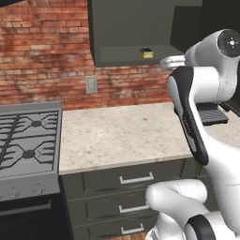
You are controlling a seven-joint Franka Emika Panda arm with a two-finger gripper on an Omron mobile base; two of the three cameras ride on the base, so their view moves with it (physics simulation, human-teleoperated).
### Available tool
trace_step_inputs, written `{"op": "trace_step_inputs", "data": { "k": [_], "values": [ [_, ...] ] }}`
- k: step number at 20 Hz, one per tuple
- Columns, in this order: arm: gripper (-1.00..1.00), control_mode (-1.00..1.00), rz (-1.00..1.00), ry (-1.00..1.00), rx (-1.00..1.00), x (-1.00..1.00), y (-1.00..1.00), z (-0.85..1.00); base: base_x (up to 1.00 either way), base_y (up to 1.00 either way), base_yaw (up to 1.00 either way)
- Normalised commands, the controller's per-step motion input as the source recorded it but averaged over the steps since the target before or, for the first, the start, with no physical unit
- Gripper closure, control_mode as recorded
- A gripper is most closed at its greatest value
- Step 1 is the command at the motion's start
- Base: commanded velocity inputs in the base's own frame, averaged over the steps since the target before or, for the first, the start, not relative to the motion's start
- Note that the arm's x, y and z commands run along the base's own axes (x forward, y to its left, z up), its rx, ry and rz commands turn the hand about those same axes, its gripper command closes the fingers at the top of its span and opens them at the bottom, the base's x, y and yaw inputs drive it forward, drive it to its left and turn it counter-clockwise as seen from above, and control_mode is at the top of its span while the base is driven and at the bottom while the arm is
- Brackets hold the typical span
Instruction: Pick up the sponge and bar soap from the sink, and place them back in the cabinet, and close the cabinet door.
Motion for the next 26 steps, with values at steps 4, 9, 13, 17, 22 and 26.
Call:
{"op": "trace_step_inputs", "data": {
  "k": [4, 9, 13, 17, 22, 26],
  "values": [
    [-1.00, -1.00, 0.00, 0.13, 0.00, -0.57, 0.00, 0.17, 0.00, 0.00, 0.00],
    [-1.00, -1.00, 0.00, 0.09, 0.00, -0.50, 0.07, 0.00, 0.00, 0.00, 0.00],
    [-1.00, -1.00, 0.00, 0.07, 0.00, -0.45, 0.08, 0.00, 0.00, 0.00, 0.00],
    [-1.00, -1.00, 0.01, 0.01, 0.00, -0.47, 0.00, 0.00, 0.00, 0.00, 0.00],
    [-1.00, -1.00, 0.04, 0.00, 0.00, -0.43, 0.00, 0.00, 0.00, 0.00, 0.00],
    [-1.00, -1.00, 0.01, 0.00, 0.00, -0.32, 0.00, 0.00, 0.00, 0.00, 0.00]
  ]
}}
